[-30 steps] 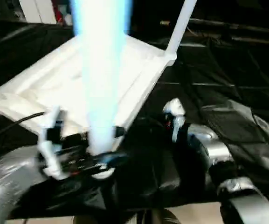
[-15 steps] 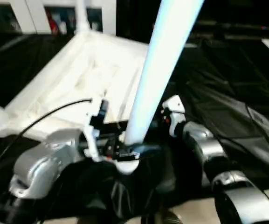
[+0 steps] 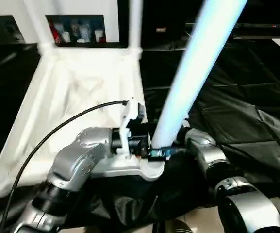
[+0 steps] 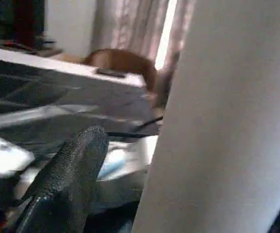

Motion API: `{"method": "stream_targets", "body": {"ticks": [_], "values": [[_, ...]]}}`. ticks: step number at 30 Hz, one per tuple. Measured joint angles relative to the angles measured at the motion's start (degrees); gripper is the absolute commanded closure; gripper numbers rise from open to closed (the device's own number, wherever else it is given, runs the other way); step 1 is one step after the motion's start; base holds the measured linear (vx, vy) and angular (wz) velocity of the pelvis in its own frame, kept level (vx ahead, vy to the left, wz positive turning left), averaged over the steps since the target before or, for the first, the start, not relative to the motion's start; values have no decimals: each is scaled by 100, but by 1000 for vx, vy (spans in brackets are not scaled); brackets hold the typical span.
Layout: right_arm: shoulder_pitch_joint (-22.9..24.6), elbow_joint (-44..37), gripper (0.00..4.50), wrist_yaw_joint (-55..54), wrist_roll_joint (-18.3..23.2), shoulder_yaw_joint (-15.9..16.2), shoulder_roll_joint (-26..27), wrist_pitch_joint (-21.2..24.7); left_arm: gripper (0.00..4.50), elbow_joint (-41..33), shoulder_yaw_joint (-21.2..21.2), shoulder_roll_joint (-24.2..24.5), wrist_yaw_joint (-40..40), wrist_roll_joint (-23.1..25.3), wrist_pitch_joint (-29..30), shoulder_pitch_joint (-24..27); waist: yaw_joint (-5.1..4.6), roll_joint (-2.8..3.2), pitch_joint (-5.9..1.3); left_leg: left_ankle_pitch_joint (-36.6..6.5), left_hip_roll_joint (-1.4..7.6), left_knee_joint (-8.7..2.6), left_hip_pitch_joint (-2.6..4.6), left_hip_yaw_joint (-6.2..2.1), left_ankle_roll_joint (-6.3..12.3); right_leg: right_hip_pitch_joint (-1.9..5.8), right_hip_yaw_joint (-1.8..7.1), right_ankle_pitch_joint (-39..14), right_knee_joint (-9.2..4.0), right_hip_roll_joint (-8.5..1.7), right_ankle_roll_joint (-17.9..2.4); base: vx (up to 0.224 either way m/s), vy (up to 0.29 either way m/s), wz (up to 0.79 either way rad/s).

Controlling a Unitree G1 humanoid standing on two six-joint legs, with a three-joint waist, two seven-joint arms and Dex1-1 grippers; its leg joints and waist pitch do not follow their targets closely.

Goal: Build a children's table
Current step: Rotate table base

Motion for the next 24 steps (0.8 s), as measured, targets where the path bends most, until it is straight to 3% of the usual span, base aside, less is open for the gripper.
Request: {"method": "stream_targets", "body": {"ticks": [7,11,14,20,24], "values": [[56,-206,121,-324,100,-298,-167,-121,66,336,140,522,-124,363,-371,112,34,14,-30,0,-1,19,1,-10,-1,0,-4,1,27,-1,-2,0,0,0],[292,-578,121,-268,142,-326,-294,-122,66,452,336,802,-204,427,-390,301,53,-3,-96,0,-1,24,-2,-15,-1,0,-7,-2,29,-1,3,0,0,0],[569,-995,121,-48,230,-324,-391,-109,66,641,544,958,60,662,-507,404,70,-27,-156,0,-1,37,-5,-20,0,6,-8,-2,29,-1,4,0,0,0],[1288,-2341,121,396,494,-325,-684,184,66,918,739,995,679,1069,-792,689,145,-55,-197,-1,-2,53,-6,-26,2,19,-8,-17,23,-3,34,0,0,0],[1893,-3251,121,544,681,-330,-866,569,66,775,1101,823,958,979,-802,1039,204,-46,-227,-1,-3,53,-10,-33,2,20,-12,-18,21,-3,39,0,0,0]]}}
